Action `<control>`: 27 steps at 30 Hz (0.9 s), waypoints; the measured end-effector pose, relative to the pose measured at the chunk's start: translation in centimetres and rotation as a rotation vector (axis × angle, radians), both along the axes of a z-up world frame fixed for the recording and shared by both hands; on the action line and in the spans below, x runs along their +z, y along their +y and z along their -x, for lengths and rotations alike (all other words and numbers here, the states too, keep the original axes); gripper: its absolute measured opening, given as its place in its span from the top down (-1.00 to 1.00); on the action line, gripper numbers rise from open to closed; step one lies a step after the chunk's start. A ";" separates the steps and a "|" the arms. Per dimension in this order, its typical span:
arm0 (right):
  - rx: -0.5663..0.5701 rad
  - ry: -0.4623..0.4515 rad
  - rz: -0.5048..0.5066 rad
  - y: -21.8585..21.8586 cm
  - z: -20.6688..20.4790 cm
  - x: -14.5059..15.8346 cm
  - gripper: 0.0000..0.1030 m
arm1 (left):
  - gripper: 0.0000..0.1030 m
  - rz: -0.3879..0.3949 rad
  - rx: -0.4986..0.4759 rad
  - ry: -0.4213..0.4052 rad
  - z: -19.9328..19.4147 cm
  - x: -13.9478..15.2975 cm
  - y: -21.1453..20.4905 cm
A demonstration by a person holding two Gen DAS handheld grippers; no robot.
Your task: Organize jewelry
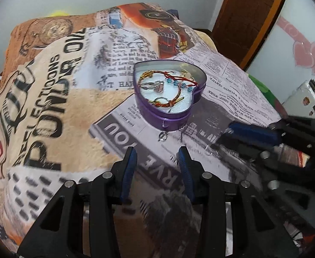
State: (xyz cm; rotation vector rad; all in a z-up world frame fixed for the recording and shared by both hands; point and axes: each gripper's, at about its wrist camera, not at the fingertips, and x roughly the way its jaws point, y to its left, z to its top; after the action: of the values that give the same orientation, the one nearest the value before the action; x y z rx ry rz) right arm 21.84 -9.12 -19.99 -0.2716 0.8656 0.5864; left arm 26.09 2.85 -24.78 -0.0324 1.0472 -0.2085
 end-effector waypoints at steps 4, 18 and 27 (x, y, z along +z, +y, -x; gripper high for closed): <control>-0.028 -0.010 -0.029 -1.1 -0.5 0.6 0.78 | 0.28 -0.006 -0.003 0.016 -1.2 -0.8 -0.6; -0.052 -0.007 -0.085 -2.2 -1.0 0.7 0.78 | 0.66 0.035 -0.008 0.017 -2.2 -1.7 -0.7; -0.060 -0.016 -0.090 -2.4 -1.1 1.3 0.78 | 0.87 0.023 -0.009 0.004 -1.5 -1.3 -0.8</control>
State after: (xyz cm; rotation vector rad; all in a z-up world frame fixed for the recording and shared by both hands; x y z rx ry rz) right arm 22.94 -11.54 -18.64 -0.1681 0.8271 0.5644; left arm 27.61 2.07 -26.05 -0.0490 1.0488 -0.2282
